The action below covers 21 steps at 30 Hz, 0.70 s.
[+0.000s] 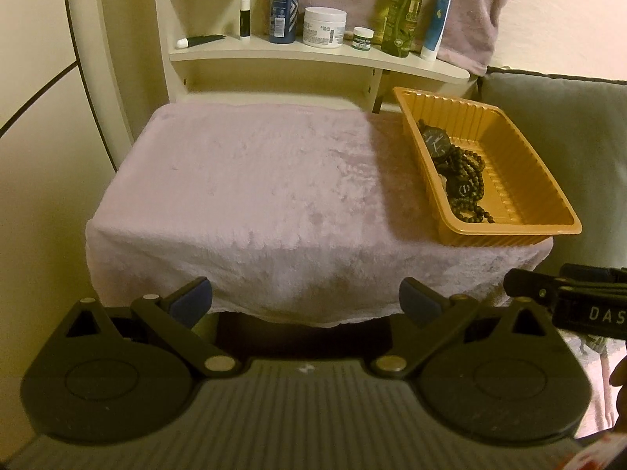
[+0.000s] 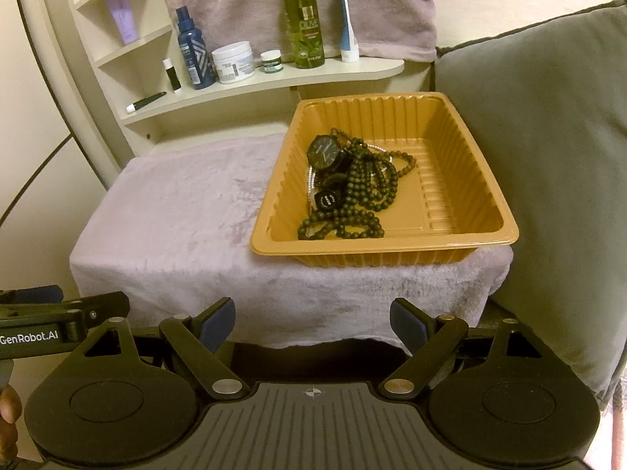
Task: Organize jewelry
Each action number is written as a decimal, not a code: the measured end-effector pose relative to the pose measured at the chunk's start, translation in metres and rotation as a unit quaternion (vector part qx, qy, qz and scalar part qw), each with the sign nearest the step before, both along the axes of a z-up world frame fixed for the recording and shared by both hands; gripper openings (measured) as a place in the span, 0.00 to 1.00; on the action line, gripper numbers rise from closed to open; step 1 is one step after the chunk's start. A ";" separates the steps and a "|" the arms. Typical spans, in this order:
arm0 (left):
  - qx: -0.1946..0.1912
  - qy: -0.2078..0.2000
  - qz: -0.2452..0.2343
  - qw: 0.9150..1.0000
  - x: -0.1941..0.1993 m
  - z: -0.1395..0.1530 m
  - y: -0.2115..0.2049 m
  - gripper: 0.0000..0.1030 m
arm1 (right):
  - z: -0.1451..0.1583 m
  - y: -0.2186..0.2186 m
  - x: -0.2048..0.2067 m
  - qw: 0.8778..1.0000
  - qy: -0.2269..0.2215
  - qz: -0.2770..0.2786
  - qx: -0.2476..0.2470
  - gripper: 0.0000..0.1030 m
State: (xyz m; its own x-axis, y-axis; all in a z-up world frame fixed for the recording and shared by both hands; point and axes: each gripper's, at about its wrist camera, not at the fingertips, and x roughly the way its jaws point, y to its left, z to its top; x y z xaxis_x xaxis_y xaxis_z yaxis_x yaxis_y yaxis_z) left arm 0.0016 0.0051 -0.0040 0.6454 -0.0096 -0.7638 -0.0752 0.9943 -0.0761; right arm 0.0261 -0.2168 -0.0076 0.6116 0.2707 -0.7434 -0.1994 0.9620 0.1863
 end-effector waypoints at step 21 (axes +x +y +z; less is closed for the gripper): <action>0.002 -0.004 -0.010 1.000 0.001 0.002 -0.004 0.98 | 0.002 -0.003 0.000 1.000 -0.003 -0.004 0.001 0.83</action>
